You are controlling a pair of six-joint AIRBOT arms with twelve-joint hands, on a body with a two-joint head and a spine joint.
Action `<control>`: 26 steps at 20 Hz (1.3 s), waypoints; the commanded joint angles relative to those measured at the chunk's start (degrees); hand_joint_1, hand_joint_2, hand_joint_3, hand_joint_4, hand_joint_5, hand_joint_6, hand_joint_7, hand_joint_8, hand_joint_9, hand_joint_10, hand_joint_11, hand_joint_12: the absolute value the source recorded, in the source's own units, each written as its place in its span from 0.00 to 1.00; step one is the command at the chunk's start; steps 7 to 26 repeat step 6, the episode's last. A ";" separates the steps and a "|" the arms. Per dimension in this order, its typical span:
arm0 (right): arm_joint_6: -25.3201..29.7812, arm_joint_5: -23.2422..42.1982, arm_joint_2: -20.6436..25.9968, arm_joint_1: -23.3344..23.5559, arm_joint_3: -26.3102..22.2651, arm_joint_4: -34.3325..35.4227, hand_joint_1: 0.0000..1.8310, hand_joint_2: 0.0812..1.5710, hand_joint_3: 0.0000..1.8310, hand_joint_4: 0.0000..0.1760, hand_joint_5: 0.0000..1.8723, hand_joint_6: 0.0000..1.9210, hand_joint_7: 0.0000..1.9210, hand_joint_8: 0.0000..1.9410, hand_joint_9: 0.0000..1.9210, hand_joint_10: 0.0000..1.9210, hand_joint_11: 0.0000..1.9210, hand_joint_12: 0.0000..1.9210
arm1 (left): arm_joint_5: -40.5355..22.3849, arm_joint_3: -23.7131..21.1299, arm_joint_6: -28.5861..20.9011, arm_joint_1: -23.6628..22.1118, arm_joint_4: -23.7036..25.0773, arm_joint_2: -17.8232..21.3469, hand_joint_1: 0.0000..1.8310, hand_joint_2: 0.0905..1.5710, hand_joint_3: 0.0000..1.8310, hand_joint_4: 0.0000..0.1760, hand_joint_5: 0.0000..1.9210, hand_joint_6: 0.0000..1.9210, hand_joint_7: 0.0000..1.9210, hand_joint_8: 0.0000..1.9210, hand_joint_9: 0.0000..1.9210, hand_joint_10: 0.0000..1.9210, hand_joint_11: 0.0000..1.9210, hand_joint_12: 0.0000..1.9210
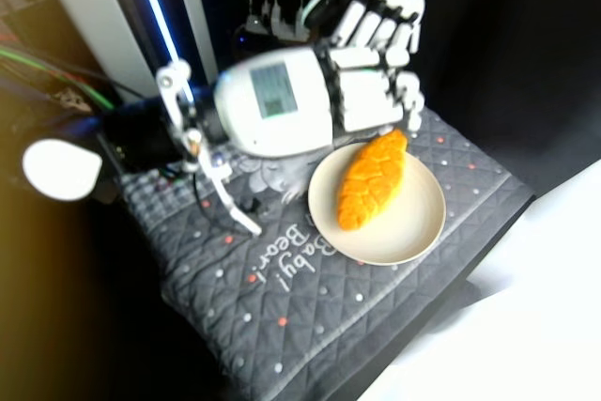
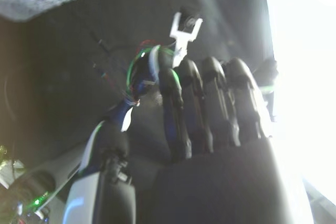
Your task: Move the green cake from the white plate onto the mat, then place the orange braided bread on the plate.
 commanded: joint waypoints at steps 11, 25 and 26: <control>-5.41 15.31 4.74 -4.34 -3.98 9.95 0.35 0.51 0.00 0.52 0.02 0.00 0.03 0.00 0.02 0.00 0.00 0.10 | -12.40 -0.83 2.43 2.04 -8.15 2.39 0.28 0.72 0.00 0.00 0.35 0.00 0.36 0.00 0.23 0.00 0.00 0.02; -5.41 15.31 4.74 -4.34 -3.98 9.95 0.35 0.51 0.00 0.52 0.02 0.00 0.03 0.00 0.02 0.00 0.00 0.10 | -12.40 -0.83 2.43 2.04 -8.15 2.39 0.28 0.72 0.00 0.00 0.35 0.00 0.36 0.00 0.23 0.00 0.00 0.02; -5.41 15.31 4.74 -4.34 -3.98 9.95 0.35 0.51 0.00 0.52 0.02 0.00 0.03 0.00 0.02 0.00 0.00 0.10 | -12.40 -0.83 2.43 2.04 -8.15 2.39 0.28 0.72 0.00 0.00 0.35 0.00 0.36 0.00 0.23 0.00 0.00 0.02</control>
